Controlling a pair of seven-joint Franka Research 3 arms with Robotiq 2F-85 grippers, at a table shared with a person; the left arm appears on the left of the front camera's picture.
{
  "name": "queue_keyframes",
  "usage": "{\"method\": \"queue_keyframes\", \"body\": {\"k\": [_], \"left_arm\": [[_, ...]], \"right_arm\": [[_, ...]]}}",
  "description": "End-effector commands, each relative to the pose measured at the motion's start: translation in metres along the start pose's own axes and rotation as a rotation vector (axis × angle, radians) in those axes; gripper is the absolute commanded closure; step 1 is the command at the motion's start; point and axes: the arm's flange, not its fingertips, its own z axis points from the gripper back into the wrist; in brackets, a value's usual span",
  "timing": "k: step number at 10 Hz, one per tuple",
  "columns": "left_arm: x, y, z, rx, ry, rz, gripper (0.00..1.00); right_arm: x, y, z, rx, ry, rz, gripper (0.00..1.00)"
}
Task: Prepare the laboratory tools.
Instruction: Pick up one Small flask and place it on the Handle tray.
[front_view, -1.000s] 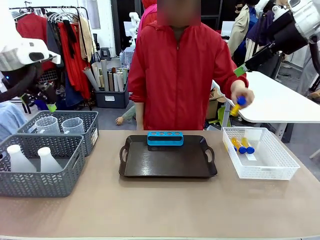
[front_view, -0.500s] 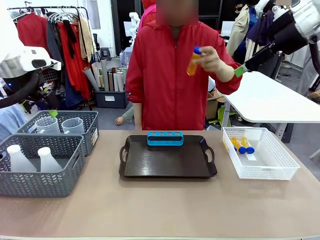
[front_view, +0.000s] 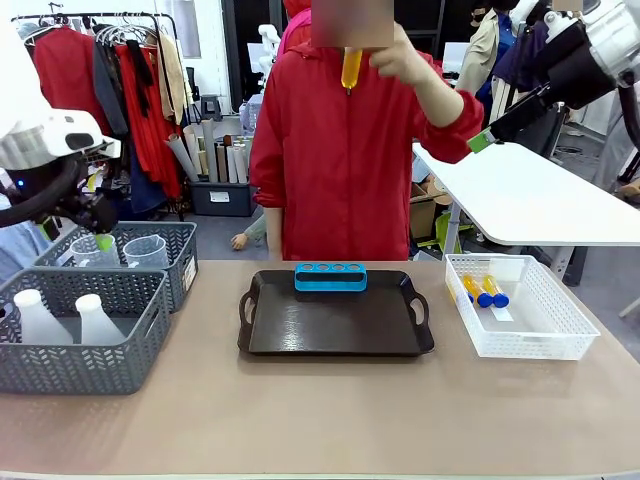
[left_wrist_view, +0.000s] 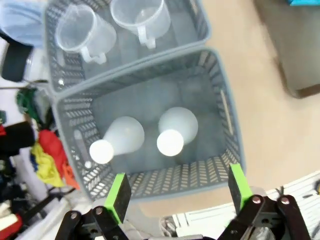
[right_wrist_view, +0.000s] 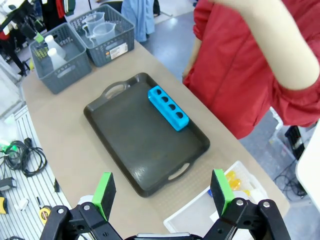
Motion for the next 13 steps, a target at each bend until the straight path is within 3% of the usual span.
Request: {"method": "queue_keyframes", "body": {"k": [1, 6, 12, 13], "left_arm": [[-0.009, 0.007, -0.016, -0.043, 0.032, 0.1, 0.0], [-0.024, 0.025, -0.085, -0.08, 0.126, 0.196, 0.0], [-0.003, 0.03, -0.123, -0.054, 0.173, 0.155, 0.0], [-0.003, 0.03, -0.125, -0.046, 0.182, 0.128, 0.19]], "right_arm": [[0.0, -0.001, 0.0, 0.012, -0.01, 0.002, 0.0], [0.0, -0.001, 0.0, 0.012, -0.01, 0.002, 0.0], [0.0, -0.001, 0.0, 0.012, -0.01, 0.002, 0.0], [0.0, -0.001, 0.0, 0.012, -0.01, 0.002, 0.0]]}}
